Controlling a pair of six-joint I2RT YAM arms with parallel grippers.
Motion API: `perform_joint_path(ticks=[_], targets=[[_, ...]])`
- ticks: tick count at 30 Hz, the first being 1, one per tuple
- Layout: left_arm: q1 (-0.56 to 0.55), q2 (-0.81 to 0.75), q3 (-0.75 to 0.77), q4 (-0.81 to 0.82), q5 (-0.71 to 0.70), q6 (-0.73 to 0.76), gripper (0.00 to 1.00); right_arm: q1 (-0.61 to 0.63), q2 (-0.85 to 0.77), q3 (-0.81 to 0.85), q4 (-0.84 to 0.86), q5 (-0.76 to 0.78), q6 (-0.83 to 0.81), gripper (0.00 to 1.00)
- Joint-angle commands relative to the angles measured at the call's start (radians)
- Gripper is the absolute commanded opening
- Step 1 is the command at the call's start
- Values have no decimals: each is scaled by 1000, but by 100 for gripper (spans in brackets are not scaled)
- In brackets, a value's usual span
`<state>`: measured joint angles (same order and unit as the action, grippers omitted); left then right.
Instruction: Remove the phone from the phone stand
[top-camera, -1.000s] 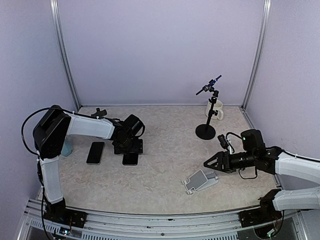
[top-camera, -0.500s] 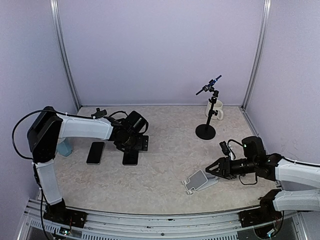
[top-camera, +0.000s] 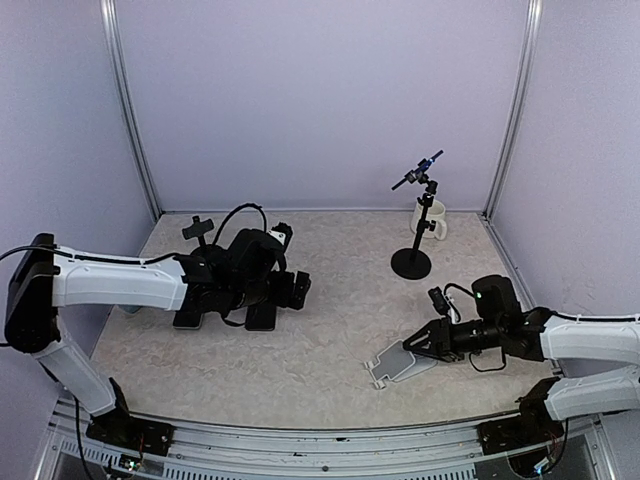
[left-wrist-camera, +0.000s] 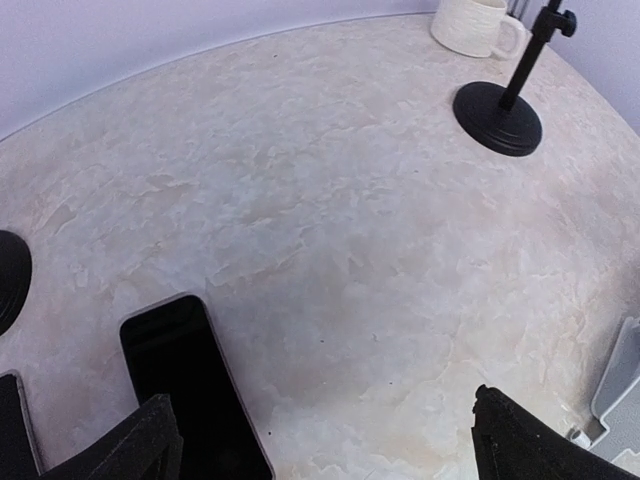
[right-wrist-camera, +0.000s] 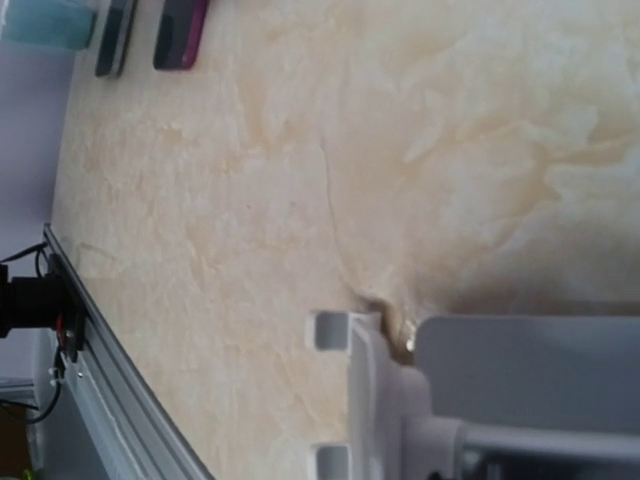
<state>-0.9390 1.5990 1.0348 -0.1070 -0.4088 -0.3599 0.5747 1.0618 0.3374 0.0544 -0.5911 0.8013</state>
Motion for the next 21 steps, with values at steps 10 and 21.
perform_joint_path(ticks=[10,21], targets=[[-94,-123,-154,287,90,142,99,53,70,7,67,49,28,24],[-233,-4,-131,338,322,279,99,54,29,49,59,75,28,0]])
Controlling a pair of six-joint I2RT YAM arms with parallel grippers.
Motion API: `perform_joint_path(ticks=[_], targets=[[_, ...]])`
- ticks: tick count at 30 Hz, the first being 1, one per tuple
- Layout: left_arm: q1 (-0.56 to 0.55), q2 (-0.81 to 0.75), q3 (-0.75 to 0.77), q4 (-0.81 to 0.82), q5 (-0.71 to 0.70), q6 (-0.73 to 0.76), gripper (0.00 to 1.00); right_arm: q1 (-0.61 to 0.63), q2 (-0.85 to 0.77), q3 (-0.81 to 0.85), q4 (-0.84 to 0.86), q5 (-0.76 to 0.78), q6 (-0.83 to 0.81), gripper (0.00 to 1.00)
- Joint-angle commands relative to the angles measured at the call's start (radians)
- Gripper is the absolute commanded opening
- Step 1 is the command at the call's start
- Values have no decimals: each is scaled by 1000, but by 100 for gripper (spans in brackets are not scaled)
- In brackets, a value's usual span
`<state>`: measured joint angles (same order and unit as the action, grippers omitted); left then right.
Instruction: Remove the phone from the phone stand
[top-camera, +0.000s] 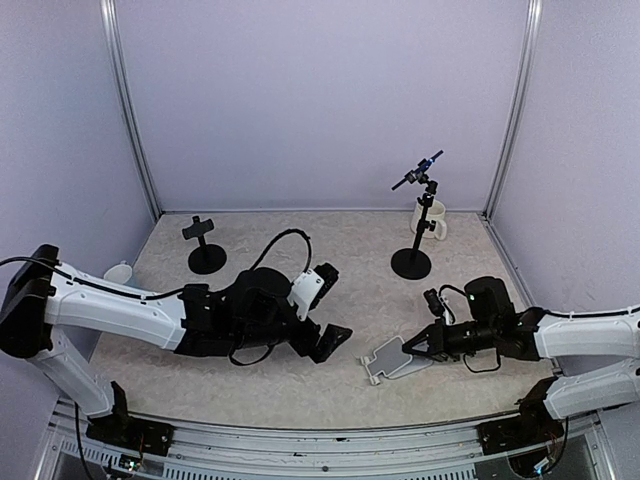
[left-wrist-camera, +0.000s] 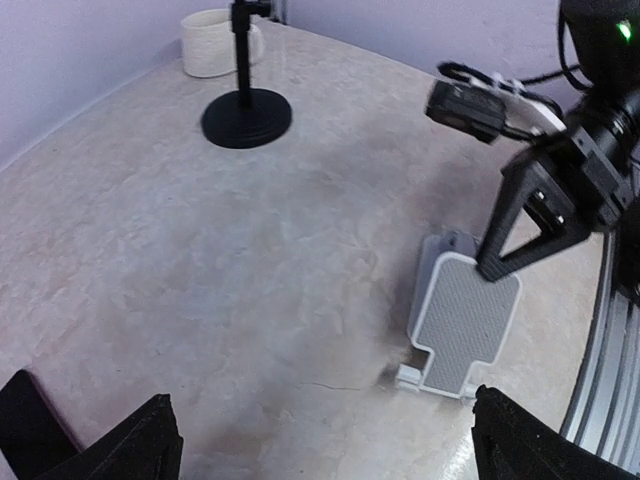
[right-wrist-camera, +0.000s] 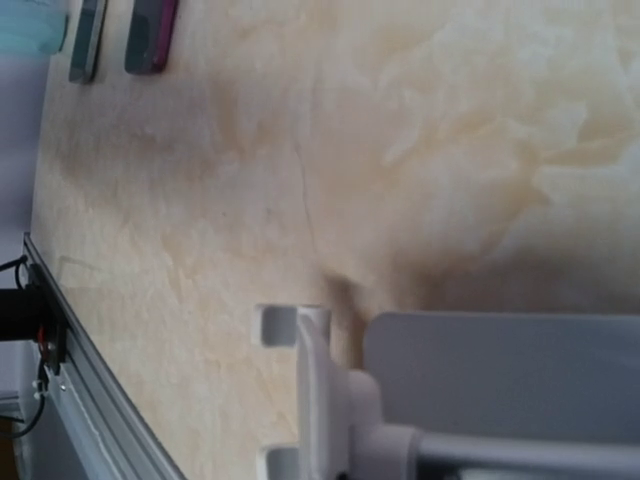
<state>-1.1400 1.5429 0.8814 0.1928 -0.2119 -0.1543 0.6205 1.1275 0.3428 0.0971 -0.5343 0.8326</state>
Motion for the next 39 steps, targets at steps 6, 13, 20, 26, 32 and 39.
perform_joint_path(ticks=[6,13,20,26,32,39], targets=[[-87,191,142,5,158,127,99,14,-57,81,-6,11,-2,0],[-113,340,297,-35,184,189,99,38,-44,118,-24,3,-8,0],[-108,432,399,-114,182,249,95,65,-36,156,-57,14,-17,0],[-102,465,438,-136,171,244,84,94,-29,163,-72,31,-21,0],[-97,486,448,-153,139,239,79,97,-34,169,-91,37,-27,0],[-93,470,442,-133,134,239,49,101,-32,167,-91,39,-29,0]])
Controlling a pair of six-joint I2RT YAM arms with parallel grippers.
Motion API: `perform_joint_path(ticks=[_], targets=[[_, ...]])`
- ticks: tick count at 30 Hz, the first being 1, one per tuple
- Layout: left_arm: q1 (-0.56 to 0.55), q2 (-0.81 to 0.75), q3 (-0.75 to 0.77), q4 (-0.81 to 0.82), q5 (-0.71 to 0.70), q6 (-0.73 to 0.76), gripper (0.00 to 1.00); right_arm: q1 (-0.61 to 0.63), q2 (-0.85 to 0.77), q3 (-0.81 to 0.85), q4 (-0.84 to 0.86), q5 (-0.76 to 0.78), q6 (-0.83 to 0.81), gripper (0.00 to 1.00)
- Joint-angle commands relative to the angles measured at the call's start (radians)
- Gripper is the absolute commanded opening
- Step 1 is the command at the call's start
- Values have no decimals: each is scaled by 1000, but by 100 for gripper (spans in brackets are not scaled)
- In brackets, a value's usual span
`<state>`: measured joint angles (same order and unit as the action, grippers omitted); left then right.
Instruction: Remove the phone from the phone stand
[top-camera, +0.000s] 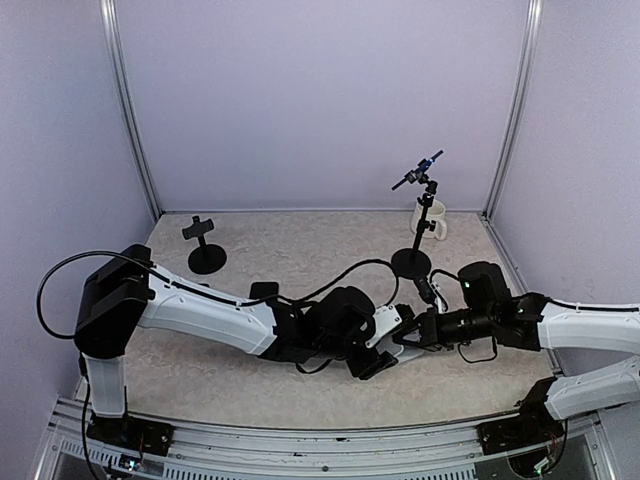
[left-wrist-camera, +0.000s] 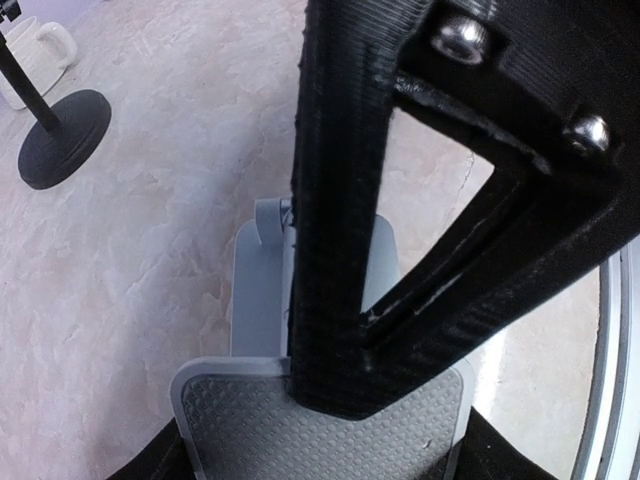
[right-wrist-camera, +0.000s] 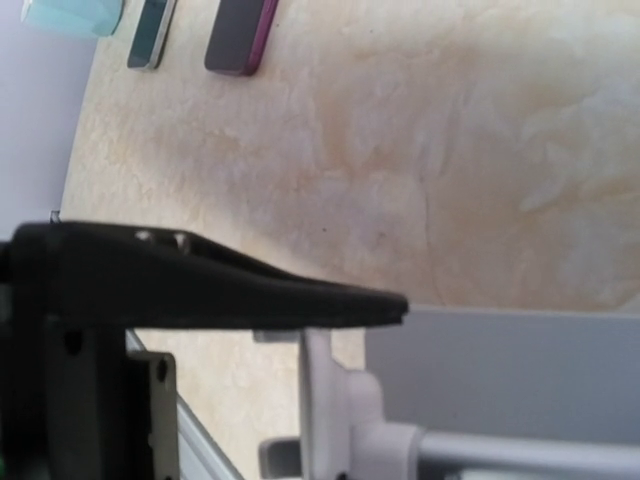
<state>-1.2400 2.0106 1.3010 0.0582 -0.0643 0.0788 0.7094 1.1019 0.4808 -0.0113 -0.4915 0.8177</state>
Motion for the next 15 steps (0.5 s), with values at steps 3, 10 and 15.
perform_joint_path(ticks=[3,10,15], targets=[[11,-2,22,11,-31,-9,38,12,-9,32,17,6,-16,6],[86,-45,-30,57,-73,-121,28,-5,-44,112,-82,94,-80,57],[160,-84,-58,69,-149,-214,24,-48,-47,127,-72,75,-104,65]])
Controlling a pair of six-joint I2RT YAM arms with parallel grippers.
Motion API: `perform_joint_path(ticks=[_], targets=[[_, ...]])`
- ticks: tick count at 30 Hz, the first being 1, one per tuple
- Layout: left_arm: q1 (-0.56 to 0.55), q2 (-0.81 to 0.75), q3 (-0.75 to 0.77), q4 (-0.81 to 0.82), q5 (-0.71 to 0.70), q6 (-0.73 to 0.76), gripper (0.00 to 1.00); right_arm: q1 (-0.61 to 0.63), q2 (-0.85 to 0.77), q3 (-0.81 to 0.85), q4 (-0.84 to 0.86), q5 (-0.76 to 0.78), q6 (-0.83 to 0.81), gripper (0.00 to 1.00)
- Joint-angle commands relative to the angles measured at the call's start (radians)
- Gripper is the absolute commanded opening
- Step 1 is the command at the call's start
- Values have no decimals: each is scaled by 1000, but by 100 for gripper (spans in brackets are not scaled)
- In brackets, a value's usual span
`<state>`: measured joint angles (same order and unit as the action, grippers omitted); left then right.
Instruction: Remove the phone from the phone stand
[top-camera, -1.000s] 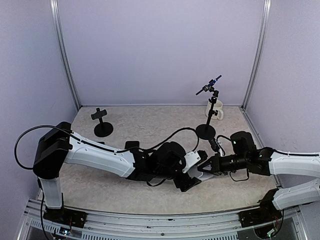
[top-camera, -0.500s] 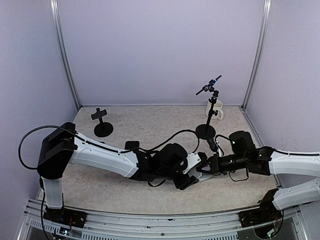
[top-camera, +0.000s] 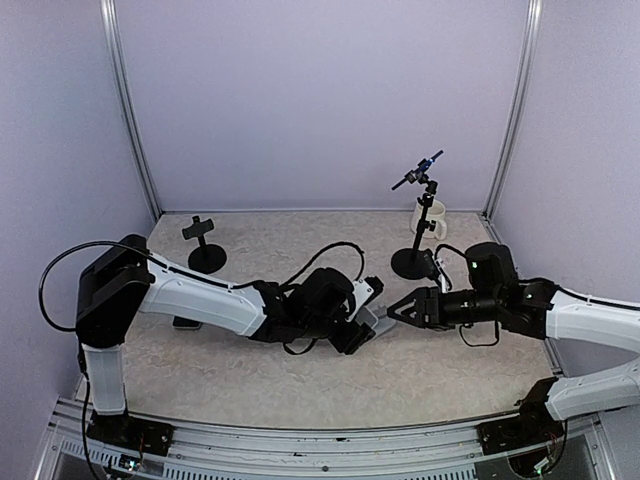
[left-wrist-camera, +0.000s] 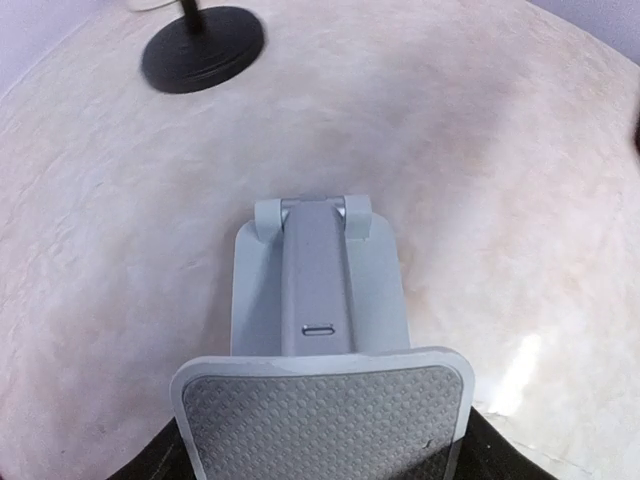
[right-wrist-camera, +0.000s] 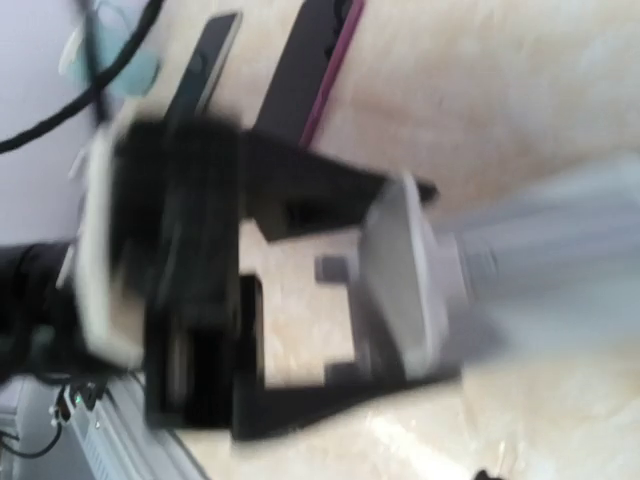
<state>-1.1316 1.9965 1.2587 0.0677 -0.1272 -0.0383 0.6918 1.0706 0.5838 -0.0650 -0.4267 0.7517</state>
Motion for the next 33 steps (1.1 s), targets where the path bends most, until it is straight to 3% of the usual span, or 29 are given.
perform_joint_path(ticks=[1,11,19,33], targets=[[66,-75,-15,56,-104,-114,24,-39,-17,24,-12,3,-40,66],[253,-120,-2,29,-284,-306,23,-88,-44,16,1,0,-58,79],[379,-35,111,-75,-389,-396,23,-100,-59,0,13,-3,-63,83],[517,141,272,-134,-354,-372,24,-118,-76,-26,28,-22,-63,83]])
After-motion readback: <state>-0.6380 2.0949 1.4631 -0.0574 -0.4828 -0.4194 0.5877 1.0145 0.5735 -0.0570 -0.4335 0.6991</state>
